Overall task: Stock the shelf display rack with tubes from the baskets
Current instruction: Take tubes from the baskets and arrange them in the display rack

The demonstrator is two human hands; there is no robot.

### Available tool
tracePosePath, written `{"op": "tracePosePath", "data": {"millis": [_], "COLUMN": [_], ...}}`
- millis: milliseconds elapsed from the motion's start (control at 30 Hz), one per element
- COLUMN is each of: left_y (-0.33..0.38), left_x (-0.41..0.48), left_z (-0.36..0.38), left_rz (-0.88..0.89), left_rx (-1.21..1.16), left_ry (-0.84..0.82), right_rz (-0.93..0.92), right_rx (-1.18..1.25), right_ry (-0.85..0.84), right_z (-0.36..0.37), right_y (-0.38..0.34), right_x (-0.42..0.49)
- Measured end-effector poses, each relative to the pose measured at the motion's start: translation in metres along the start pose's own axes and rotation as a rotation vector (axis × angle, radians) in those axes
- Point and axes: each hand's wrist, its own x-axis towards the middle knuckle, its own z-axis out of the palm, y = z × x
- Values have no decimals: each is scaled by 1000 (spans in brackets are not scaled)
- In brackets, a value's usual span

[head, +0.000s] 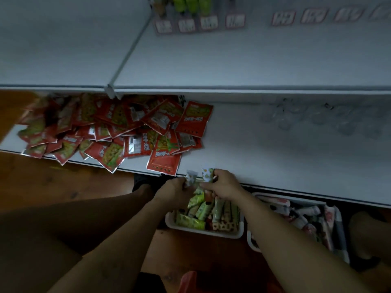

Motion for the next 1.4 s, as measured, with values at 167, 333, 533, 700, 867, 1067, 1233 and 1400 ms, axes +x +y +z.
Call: {"op": "tracePosePath", "data": {"millis": [167,333,533,700,867,1067,1233,1400], "left_y": [26,54,74,107,128,139,149,149], "left_x": [-39,-87,-110,-113,-103,-65,-28,17], "left_z": [-65,-143,-211,-255,-296,-333,-362,-376], "left_rz": [112,246,372,521,597,586,616,627], "left_rx": [-125,-18,-70,-106,-211,-273,-223,-77], "left_ry": [194,425,571,639,661,747,741,676], "right_rz": [-195,-349,-611,-662,-684,-776,-781,-799], "right_rx": [20,-46,-45,-241,-338,-424,-604,-877], "right_ry": [67,117,307,442,518,623,613,580], "right_z": [-16,-26,-50,-89,-122,-155,-172,-184], "right_y": [-50,-110,-194,-250,-301,-351,-399,-432], "right_x": [-27,-55,-92,-105,-112,-98,-72,-41]}}
